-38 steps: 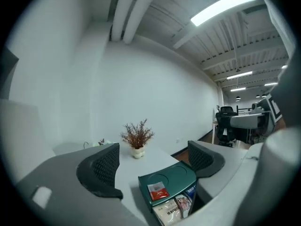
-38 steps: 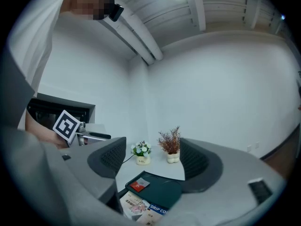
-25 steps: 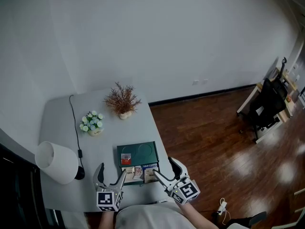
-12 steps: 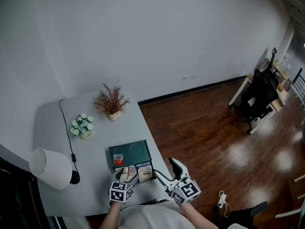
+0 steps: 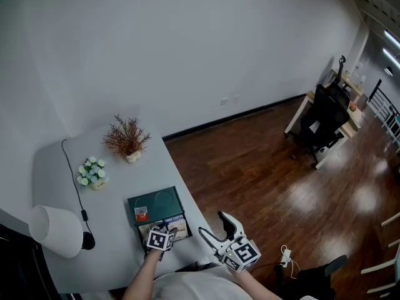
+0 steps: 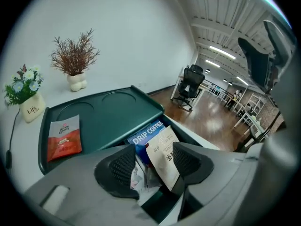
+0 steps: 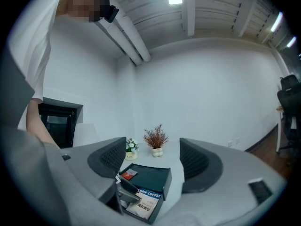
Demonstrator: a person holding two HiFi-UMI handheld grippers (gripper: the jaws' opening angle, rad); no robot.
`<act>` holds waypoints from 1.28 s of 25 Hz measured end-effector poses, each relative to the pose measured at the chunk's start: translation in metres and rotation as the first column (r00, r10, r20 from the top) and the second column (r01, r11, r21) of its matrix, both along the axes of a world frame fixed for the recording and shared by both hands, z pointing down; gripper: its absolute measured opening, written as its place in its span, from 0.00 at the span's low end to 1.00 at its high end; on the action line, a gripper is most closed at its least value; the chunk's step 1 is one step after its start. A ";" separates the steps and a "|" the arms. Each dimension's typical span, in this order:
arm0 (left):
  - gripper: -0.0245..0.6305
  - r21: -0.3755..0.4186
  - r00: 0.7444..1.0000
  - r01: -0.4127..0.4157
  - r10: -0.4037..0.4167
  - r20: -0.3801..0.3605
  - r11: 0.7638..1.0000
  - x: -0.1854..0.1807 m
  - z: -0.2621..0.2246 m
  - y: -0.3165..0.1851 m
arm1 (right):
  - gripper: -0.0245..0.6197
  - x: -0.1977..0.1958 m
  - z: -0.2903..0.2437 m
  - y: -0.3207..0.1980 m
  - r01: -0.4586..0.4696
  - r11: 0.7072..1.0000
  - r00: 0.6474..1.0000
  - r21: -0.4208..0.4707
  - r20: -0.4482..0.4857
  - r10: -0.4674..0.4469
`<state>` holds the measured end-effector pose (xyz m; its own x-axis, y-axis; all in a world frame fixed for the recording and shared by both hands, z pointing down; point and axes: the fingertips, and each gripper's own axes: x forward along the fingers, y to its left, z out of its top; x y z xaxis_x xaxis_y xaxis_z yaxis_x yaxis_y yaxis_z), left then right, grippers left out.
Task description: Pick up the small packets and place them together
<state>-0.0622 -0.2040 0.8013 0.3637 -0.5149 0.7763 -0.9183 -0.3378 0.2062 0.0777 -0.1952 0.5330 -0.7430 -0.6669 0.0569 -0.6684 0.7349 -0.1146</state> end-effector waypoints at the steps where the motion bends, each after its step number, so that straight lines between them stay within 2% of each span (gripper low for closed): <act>1: 0.37 -0.011 1.000 -0.002 0.002 0.015 1.000 -0.001 0.004 0.000 | 0.58 0.002 -0.001 0.000 -0.002 1.000 1.000 0.002 -0.001 0.002; 5: 0.07 0.006 0.997 -0.019 0.019 0.075 1.000 -0.003 0.005 0.001 | 0.58 0.007 0.000 0.000 -0.007 1.000 1.000 0.003 -0.007 0.007; 6: 0.05 0.020 0.997 -0.026 0.024 0.078 0.999 -0.002 0.001 0.002 | 0.58 0.008 0.000 0.000 -0.006 1.000 1.000 0.001 -0.008 0.006; 9: 0.04 0.061 0.998 -0.029 0.025 0.053 0.998 0.001 -0.018 0.007 | 0.58 0.007 0.001 0.000 0.005 1.000 1.000 -0.001 -0.011 -0.005; 13: 0.04 0.119 1.000 0.026 -0.024 -0.017 0.993 -0.001 -0.052 0.014 | 0.58 -0.001 0.002 -0.001 0.035 0.999 0.999 -0.007 -0.009 -0.035; 16: 0.04 0.164 0.997 0.039 -0.028 -0.066 0.986 -0.002 -0.081 0.016 | 0.58 -0.009 0.003 0.001 0.070 0.998 0.997 -0.006 -0.012 -0.070; 22: 0.04 0.223 0.985 0.065 -0.026 -0.171 0.973 -0.011 -0.127 -0.019 | 0.58 -0.022 0.006 0.002 0.118 0.993 0.993 -0.016 -0.014 -0.118; 26: 0.04 0.191 0.990 0.052 -0.025 -0.140 0.980 -0.022 -0.121 -0.052 | 0.58 -0.021 0.006 -0.001 0.113 0.994 0.994 -0.012 -0.008 -0.113; 32: 0.04 0.056 0.998 0.056 -0.054 -0.028 0.997 -0.039 -0.073 -0.089 | 0.58 -0.008 0.004 -0.006 0.067 0.998 0.998 -0.012 -0.003 -0.067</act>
